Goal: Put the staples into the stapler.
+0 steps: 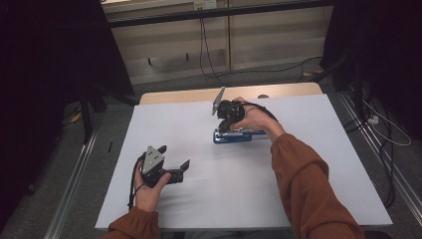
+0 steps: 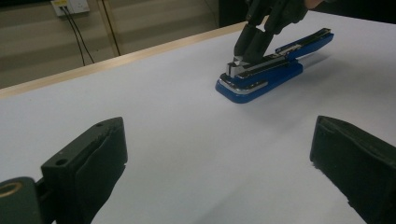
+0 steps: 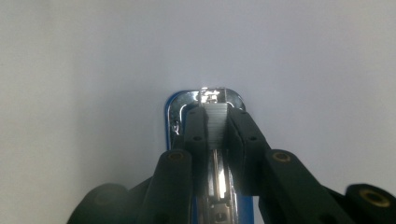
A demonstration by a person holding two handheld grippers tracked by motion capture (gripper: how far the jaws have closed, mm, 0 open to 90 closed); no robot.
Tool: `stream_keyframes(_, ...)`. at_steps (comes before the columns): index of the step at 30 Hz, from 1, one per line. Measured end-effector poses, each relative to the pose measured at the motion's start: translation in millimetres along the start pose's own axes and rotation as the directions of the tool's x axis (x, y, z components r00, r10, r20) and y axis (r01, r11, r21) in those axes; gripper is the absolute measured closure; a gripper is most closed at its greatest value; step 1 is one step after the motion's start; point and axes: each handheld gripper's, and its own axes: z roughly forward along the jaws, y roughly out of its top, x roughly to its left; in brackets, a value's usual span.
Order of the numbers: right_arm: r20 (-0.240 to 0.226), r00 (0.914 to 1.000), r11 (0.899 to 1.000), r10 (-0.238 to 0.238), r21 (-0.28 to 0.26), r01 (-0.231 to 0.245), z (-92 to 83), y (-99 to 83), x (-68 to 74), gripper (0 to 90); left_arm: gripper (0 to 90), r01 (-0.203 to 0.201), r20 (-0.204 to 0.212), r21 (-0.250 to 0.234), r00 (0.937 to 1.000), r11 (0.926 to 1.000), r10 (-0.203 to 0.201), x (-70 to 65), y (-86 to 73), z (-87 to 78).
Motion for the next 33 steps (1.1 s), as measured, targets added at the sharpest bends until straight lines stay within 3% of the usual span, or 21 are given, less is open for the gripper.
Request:
stream_keyframes(4, 0.002, 1.0, 1.0, -0.001, 0.02, 0.001, 2.1, 0.5, 0.3, 79.3, 4.0, 0.002, 0.001, -0.001, 1.0, 1.0, -0.002, 0.0, -0.1, 0.0)
stream_keyframes(24, 0.013, 0.9999, 1.0, -0.002, 0.02, 0.002, 5.9, 0.0, 0.9, 73.0, 4.0, 0.003, 0.001, -0.002, 1.0, 1.0, -0.003, 0.0, -0.1, -0.2)
stream_keyframes(33, 0.029, 0.9987, 0.999, 0.042, 0.002, -0.042, 0.5, -2.6, 2.4, 66.2, 4.0, 0.0, 0.0, -0.001, 1.0, 1.0, 0.0, 0.2, -0.1, -0.1)
